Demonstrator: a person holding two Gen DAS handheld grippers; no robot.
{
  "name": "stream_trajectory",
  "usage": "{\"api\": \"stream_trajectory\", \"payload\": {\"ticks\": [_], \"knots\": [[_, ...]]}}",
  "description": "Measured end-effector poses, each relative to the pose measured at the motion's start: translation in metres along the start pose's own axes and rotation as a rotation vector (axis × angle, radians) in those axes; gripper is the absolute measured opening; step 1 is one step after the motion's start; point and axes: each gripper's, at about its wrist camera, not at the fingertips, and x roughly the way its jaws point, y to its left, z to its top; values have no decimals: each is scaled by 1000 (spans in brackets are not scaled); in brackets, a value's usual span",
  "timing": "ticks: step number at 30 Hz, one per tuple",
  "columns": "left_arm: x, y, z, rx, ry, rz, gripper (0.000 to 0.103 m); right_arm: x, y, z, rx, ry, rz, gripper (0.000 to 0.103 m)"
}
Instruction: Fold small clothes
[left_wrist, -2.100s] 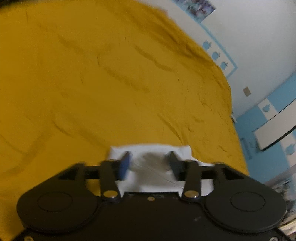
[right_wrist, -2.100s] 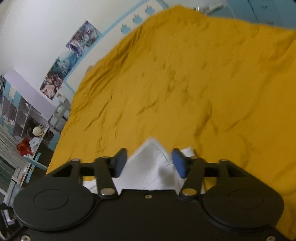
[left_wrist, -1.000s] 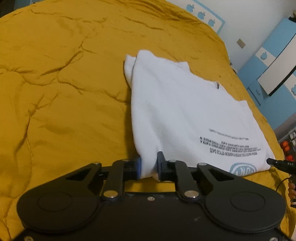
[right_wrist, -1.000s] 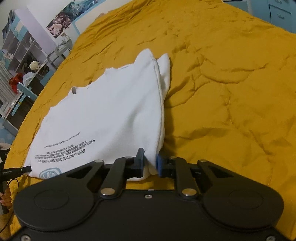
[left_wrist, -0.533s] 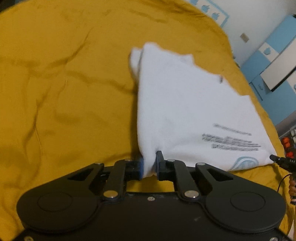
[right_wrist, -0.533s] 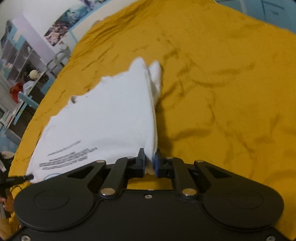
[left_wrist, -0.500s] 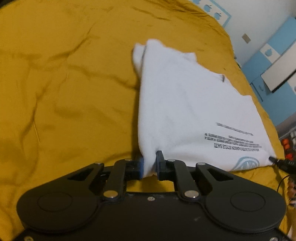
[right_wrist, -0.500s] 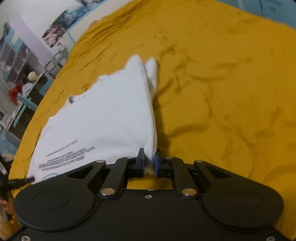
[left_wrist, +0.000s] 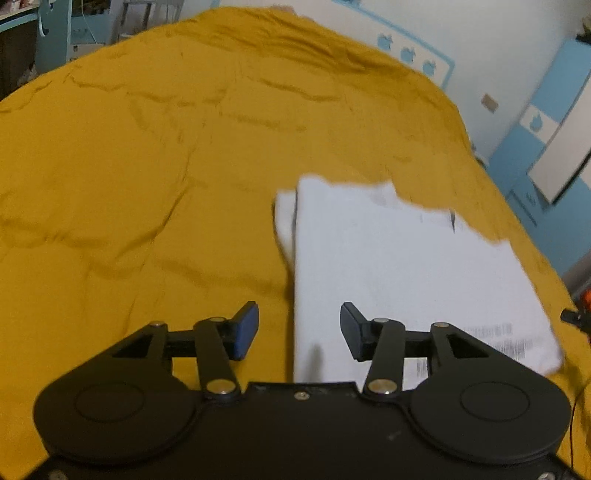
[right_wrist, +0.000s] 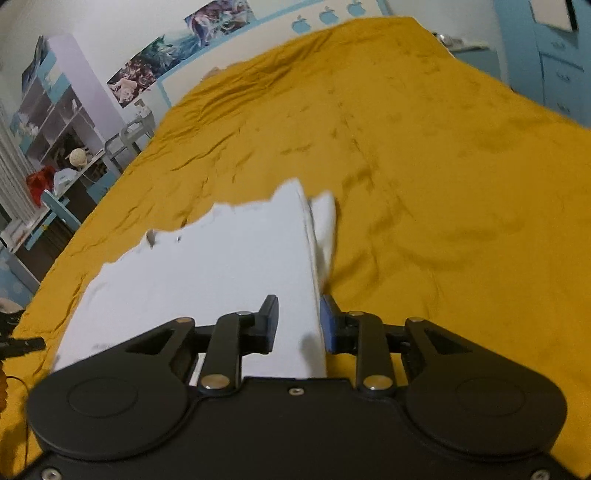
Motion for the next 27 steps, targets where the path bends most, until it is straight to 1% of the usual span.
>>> {"api": "stream_trajectory", "payload": {"ticks": [2,4,5,6,8,12,13,14,15,16,17,18,19,20,22,23,24,25,27], "knots": [[15,-4,13,7,-28,0,49,18,5,12,-9,-10,5,26],[31,-10,21,14,-50,10,50,40,13,24,-26,-28,-2,34],[40,-12,25,12,-55,16,51,48,15,28,-35,-37,-12,43],[49,-13,28,9,-53,21,52,58,17,32,-46,-45,-25,46],[65,-15,32,4,-48,31,53,76,20,37,-65,-49,-51,46],[87,-11,33,-18,-30,52,53,103,14,38,-55,-5,-86,46],[92,-10,33,-25,-26,52,53,106,12,37,-52,10,-78,42],[97,-8,33,-32,-23,49,50,108,11,36,-51,20,-70,29],[97,-7,31,-39,-24,43,48,109,10,34,-53,27,-64,18],[100,-6,32,-41,-22,33,30,109,9,33,-54,29,-62,16],[102,-7,32,-42,-17,16,13,108,9,33,-57,27,-63,12],[101,-7,32,-41,-19,9,12,107,9,33,-60,25,-63,9],[99,-10,32,-33,-34,21,9,106,8,34,-56,21,-64,8],[97,-13,33,-25,-49,21,8,103,8,36,-48,9,-67,7],[89,-20,34,-9,-80,31,8,94,9,40,-36,-28,-78,6],[89,-21,34,-3,-79,38,8,91,7,42,-26,-40,-77,6],[93,-21,33,1,-64,52,8,91,4,43,-15,-34,-74,5],[101,-18,31,-1,-34,70,10,95,1,42,-8,-19,-85,5],[114,-12,26,-10,3,91,19,109,-6,37,-1,27,-106,5]]}}
